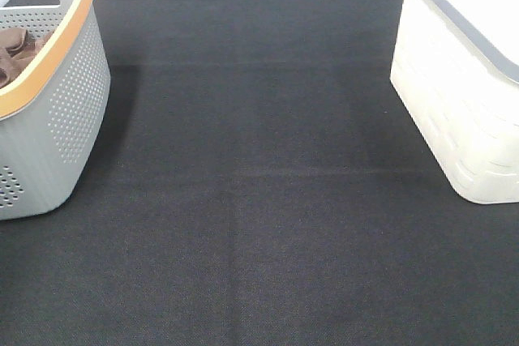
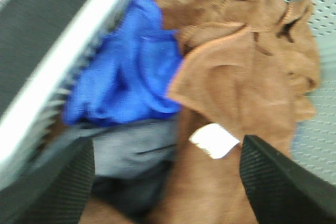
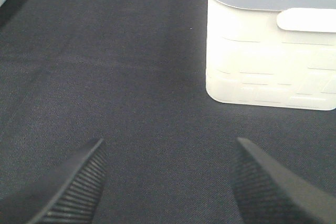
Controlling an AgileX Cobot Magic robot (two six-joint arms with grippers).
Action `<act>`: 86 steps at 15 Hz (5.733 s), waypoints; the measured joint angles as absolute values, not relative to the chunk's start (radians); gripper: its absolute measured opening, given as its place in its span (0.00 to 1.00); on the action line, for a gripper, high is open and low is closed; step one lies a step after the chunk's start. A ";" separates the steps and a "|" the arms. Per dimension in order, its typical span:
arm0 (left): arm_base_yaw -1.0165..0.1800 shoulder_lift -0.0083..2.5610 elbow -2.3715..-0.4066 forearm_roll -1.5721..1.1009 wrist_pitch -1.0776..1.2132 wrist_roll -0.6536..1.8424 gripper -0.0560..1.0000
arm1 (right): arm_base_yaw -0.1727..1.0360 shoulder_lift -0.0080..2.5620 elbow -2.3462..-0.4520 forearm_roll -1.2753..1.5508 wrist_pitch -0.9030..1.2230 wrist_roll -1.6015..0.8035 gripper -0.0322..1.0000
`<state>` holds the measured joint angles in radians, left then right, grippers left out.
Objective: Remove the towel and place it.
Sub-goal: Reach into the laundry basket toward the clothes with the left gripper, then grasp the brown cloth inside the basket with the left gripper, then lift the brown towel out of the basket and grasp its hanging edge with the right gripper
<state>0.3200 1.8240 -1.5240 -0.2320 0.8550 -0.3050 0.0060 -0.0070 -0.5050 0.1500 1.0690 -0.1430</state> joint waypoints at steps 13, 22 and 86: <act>0.320 2.036 -1.608 -0.419 0.829 -0.351 0.74 | 0.006 -0.007 -0.505 0.150 1.069 -0.143 0.66; 0.320 2.058 -1.608 -0.429 0.731 -0.343 0.37 | 0.006 -0.007 -0.505 0.150 1.069 -0.143 0.66; -0.425 1.374 -1.609 -1.212 0.412 0.739 0.05 | 0.846 1.364 -0.952 0.682 0.103 -1.145 0.66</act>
